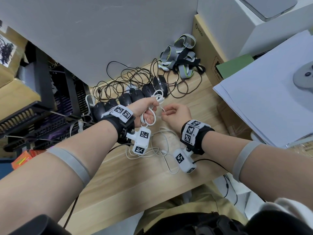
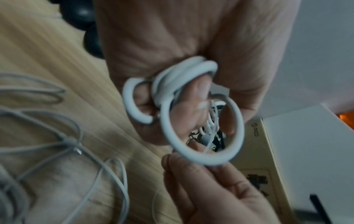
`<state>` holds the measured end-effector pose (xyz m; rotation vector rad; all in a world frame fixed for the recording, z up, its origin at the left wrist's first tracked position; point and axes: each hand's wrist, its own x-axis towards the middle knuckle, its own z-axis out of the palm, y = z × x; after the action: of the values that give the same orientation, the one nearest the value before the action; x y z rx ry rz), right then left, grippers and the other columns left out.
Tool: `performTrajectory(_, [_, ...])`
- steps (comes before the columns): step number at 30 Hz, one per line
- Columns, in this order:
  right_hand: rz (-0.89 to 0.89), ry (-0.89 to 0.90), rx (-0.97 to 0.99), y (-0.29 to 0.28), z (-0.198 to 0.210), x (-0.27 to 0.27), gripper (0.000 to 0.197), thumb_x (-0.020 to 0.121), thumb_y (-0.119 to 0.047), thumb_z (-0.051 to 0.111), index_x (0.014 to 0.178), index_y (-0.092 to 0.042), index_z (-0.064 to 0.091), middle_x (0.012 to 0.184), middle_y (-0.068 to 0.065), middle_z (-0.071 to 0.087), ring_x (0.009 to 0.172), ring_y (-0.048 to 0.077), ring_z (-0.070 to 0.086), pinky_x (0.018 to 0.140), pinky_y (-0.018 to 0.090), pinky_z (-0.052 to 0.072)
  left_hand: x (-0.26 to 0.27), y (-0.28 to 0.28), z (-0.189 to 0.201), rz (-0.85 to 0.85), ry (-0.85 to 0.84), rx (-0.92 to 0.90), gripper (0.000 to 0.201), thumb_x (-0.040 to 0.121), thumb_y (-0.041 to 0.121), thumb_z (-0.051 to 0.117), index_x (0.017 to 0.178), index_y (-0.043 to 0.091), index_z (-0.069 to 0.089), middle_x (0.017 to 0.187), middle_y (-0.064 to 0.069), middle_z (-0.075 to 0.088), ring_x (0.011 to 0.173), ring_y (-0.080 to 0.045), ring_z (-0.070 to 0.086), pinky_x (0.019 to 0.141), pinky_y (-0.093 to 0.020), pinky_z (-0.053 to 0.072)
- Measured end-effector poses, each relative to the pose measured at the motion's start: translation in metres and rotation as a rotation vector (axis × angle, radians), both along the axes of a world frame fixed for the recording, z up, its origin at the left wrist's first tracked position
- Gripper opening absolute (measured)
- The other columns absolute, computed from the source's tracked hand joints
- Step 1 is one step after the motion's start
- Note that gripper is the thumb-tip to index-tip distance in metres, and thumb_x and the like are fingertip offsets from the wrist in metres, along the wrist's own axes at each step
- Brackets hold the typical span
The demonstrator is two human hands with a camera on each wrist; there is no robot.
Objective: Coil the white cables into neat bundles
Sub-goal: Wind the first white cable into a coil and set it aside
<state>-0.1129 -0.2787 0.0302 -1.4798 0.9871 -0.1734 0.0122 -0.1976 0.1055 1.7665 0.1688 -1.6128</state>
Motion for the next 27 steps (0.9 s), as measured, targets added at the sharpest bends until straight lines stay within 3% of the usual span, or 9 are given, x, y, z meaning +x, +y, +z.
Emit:
performTrajectory(4, [-0.011,0.017,-0.024,-0.004,0.006,0.002,0.016,0.071,-0.014,0.078,0.073,-0.027,0.069,0.065,-0.008,0.069,0.066,0.009,0.068,0.077,0.03,0.059,-0.005,-0.001,0.002,-0.337,-0.356,0.135,0.016,0.083,0.008,0.06,0.07,0.006,0.052,0.044,-0.01,0.048,0.038,-0.02,0.043,0.045,-0.02,0.031])
performTrajectory(6, [-0.002,0.003,-0.021,-0.006,0.01,0.003,0.018,0.071,-0.012,0.078,0.072,-0.027,0.068,0.064,-0.009,0.068,0.064,0.007,0.066,0.075,0.028,0.058,-0.005,-0.001,-0.001,-0.383,-0.437,0.175,0.016,0.088,0.011,0.064,0.078,0.003,0.055,0.046,-0.012,0.05,0.041,-0.022,0.045,0.045,-0.023,0.033])
performTrajectory(12, [0.032,-0.022,-0.037,-0.003,0.013,0.002,0.017,0.069,-0.012,0.079,0.073,-0.027,0.071,0.066,-0.007,0.07,0.068,0.01,0.069,0.078,0.034,0.06,-0.002,0.001,-0.005,-0.391,-0.527,0.248,0.017,0.093,0.014,0.065,0.086,0.001,0.057,0.046,-0.01,0.051,0.037,-0.022,0.048,0.04,-0.021,0.034])
performTrajectory(17, [0.1,-0.018,-0.101,0.001,0.016,0.003,0.018,0.069,-0.017,0.08,0.068,-0.03,0.069,0.07,-0.002,0.072,0.072,0.016,0.071,0.076,0.038,0.061,0.0,0.004,-0.006,-0.37,-0.517,0.25,0.033,0.088,0.031,0.074,0.089,-0.001,0.066,0.05,-0.013,0.057,0.04,-0.022,0.044,0.045,-0.023,0.036])
performTrajectory(20, [0.151,0.0,-0.154,0.002,0.019,0.001,0.02,0.071,-0.017,0.08,0.068,-0.032,0.067,0.068,-0.006,0.071,0.069,0.01,0.07,0.073,0.032,0.06,0.0,0.006,-0.004,-0.37,-0.546,0.26,0.03,0.086,0.036,0.076,0.09,0.006,0.069,0.051,-0.008,0.058,0.04,-0.018,0.045,0.044,-0.018,0.037])
performTrajectory(22, [0.18,0.016,-0.194,0.003,0.022,0.0,0.021,0.073,-0.015,0.078,0.068,-0.032,0.066,0.067,-0.009,0.069,0.068,0.007,0.068,0.072,0.028,0.059,0.001,0.006,-0.004,-0.369,-0.552,0.264,0.033,0.085,0.034,0.077,0.1,0.005,0.071,0.053,-0.009,0.058,0.038,-0.017,0.044,0.043,-0.016,0.036])
performTrajectory(27, [0.131,-0.008,-0.174,0.004,0.023,0.0,0.013,0.074,-0.016,0.08,0.08,-0.024,0.073,0.07,-0.007,0.07,0.071,0.01,0.069,0.071,0.024,0.057,0.0,-0.001,-0.007,-0.326,-0.562,0.255,0.044,0.082,0.028,0.078,0.108,-0.005,0.066,0.058,-0.014,0.06,0.057,-0.025,0.053,0.059,-0.029,0.043])
